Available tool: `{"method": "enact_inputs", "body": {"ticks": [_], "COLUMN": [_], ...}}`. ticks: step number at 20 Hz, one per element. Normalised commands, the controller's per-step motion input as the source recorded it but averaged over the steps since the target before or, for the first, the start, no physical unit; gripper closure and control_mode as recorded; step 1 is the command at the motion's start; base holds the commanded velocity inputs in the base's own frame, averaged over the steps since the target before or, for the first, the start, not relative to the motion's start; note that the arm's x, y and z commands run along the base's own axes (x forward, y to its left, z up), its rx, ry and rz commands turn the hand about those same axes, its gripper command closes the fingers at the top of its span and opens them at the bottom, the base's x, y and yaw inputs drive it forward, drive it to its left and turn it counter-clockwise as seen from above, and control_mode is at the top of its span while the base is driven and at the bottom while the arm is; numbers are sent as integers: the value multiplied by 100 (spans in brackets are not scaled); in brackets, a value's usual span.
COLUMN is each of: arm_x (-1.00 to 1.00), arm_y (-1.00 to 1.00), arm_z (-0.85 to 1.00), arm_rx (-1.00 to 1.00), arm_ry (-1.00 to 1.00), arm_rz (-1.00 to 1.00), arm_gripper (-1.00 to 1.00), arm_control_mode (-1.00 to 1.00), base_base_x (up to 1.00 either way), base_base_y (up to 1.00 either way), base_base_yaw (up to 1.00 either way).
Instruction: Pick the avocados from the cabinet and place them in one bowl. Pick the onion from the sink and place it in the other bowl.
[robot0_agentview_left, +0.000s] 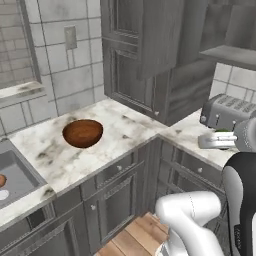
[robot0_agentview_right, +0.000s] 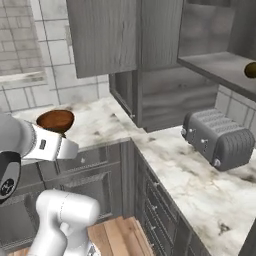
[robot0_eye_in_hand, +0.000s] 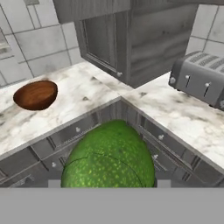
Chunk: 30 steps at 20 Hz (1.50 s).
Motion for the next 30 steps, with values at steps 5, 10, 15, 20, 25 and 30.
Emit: {"method": "enact_inputs", "body": {"ticks": [5, 10, 15, 20, 25, 30], "arm_x": [0, 0, 0, 0, 0, 0], "arm_y": [0, 0, 0, 0, 0, 0], "arm_z": [0, 0, 0, 0, 0, 0], "arm_rx": [0, 0, 0, 0, 0, 0], "arm_ry": [0, 0, 0, 0, 0, 0], "arm_rz": [0, 0, 0, 0, 0, 0], "arm_gripper": [100, 100, 100, 100, 100, 100], "arm_control_mode": [100, 100, 100, 100, 100, 100], "base_base_x": [-8, 0, 0, 7, 24, 36], "base_base_y": [55, 54, 47, 46, 17, -4], "base_base_yaw": [33, 35, 42, 38, 27, 10]}}
